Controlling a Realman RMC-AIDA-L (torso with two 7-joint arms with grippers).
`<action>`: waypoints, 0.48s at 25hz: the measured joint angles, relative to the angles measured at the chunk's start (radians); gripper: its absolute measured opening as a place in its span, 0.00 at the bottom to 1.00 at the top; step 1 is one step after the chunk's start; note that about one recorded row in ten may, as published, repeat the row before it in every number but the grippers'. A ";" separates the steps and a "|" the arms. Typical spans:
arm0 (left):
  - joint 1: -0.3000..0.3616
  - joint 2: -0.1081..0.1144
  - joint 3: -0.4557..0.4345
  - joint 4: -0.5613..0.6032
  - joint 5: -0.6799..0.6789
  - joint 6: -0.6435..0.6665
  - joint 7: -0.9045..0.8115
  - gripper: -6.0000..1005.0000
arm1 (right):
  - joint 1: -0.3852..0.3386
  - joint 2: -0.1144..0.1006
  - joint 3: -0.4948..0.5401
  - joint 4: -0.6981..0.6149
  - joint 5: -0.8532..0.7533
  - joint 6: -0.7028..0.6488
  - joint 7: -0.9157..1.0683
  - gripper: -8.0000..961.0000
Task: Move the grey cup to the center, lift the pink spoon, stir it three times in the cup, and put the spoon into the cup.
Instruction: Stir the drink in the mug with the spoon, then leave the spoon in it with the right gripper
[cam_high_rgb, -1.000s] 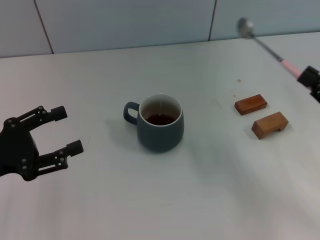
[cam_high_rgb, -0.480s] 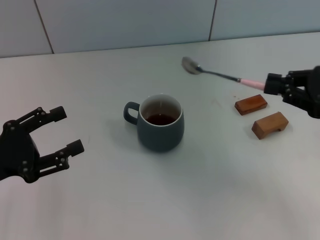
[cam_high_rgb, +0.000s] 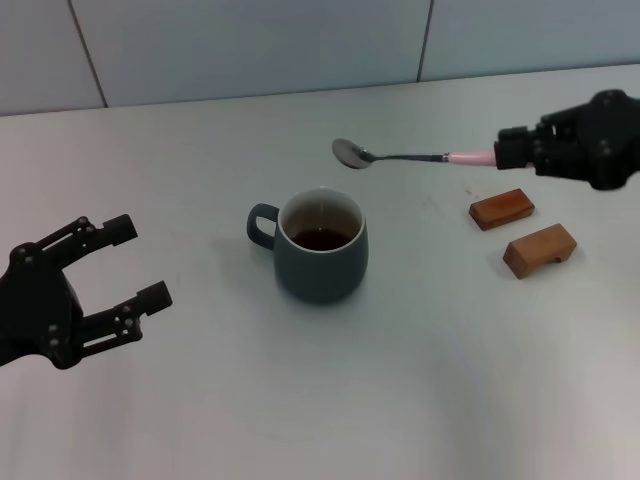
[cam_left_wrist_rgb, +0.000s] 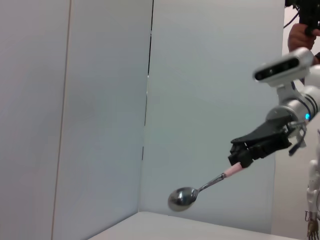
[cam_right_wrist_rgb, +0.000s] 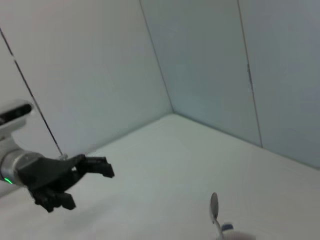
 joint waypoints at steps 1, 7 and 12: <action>0.000 0.000 0.000 0.000 0.000 0.000 0.000 0.83 | 0.000 0.000 0.000 0.000 0.000 0.000 0.000 0.12; 0.000 -0.001 0.000 0.000 -0.001 0.002 0.001 0.83 | 0.096 -0.024 -0.063 -0.039 -0.114 0.004 0.175 0.12; 0.000 -0.002 0.000 0.000 -0.001 0.004 0.002 0.83 | 0.172 -0.039 -0.126 -0.024 -0.177 0.013 0.267 0.12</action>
